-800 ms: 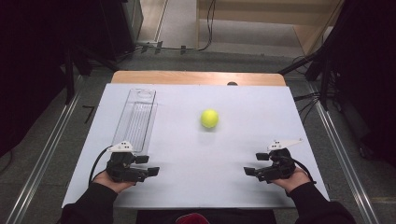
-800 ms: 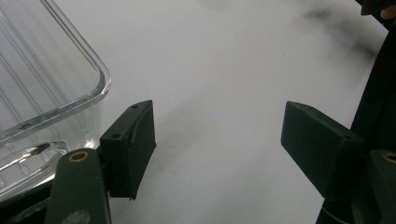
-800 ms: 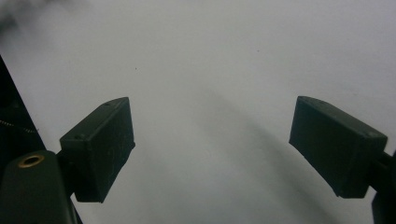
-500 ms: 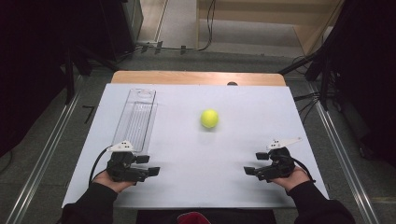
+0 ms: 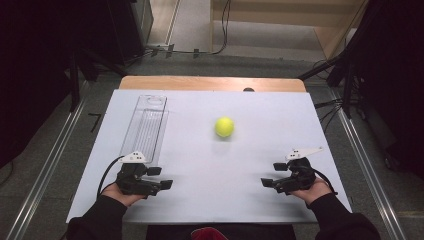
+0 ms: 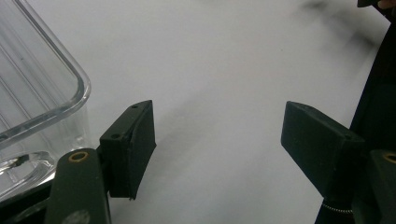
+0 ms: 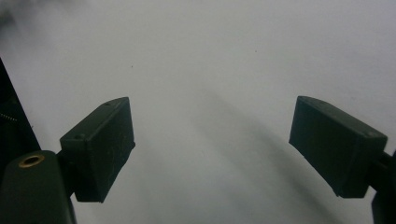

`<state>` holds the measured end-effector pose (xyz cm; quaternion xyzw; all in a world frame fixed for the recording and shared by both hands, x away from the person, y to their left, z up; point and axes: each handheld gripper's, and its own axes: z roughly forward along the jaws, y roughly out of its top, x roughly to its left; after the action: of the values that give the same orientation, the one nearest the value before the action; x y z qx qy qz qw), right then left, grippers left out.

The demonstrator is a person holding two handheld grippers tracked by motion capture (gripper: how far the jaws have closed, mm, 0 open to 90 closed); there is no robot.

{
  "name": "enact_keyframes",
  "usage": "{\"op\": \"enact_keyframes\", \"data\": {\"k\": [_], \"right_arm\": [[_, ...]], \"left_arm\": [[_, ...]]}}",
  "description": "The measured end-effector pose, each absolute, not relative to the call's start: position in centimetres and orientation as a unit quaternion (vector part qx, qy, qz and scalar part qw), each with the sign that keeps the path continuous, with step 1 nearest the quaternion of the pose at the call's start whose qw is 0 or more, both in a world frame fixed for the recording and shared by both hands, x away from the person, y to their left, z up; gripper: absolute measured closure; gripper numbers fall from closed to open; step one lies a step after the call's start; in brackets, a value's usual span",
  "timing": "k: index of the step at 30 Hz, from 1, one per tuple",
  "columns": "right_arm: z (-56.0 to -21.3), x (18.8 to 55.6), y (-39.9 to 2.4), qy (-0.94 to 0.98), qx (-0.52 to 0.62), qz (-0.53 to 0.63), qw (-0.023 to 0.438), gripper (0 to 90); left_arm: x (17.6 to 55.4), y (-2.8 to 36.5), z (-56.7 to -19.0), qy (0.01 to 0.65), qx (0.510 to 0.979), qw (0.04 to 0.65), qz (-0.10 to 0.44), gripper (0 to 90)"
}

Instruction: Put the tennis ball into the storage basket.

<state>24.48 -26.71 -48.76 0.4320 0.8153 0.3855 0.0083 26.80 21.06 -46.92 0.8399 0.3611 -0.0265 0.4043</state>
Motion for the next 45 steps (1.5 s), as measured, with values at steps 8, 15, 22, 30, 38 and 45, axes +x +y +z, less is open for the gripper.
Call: {"op": "enact_keyframes", "data": {"k": [8, 15, 22, 30, 38, 45], "right_arm": [[-48.8, 24.5, -26.4, 0.817, 0.429, 0.386, 0.005, 12.7], [-49.0, 24.7, -26.8, 0.812, 0.437, 0.388, 0.007, 12.7], [-49.4, 24.8, -26.6, 0.815, 0.436, 0.382, 0.008, 12.7], [-49.4, 24.9, -26.6, 0.815, 0.437, 0.381, 0.009, 12.7], [-49.2, 24.8, -27.0, 0.81, 0.443, 0.385, 0.011, 12.7], [-49.3, 24.7, -27.2, 0.809, 0.444, 0.385, 0.007, 12.7]], "left_arm": [[26.9, 21.1, -47.1, 0.355, 0.842, 0.406, -0.021, 27.1], [27.1, 20.9, -46.8, 0.342, 0.842, 0.417, -0.017, 27.1], [26.9, 20.8, -46.7, 0.336, 0.844, 0.419, -0.004, 27.0], [26.7, 21.0, -46.6, 0.349, 0.84, 0.415, 0.003, 27.1], [26.6, 20.7, -46.5, 0.348, 0.844, 0.408, 0.004, 27.0], [26.9, 20.0, -46.4, 0.357, 0.842, 0.405, -0.013, 27.0]]}}
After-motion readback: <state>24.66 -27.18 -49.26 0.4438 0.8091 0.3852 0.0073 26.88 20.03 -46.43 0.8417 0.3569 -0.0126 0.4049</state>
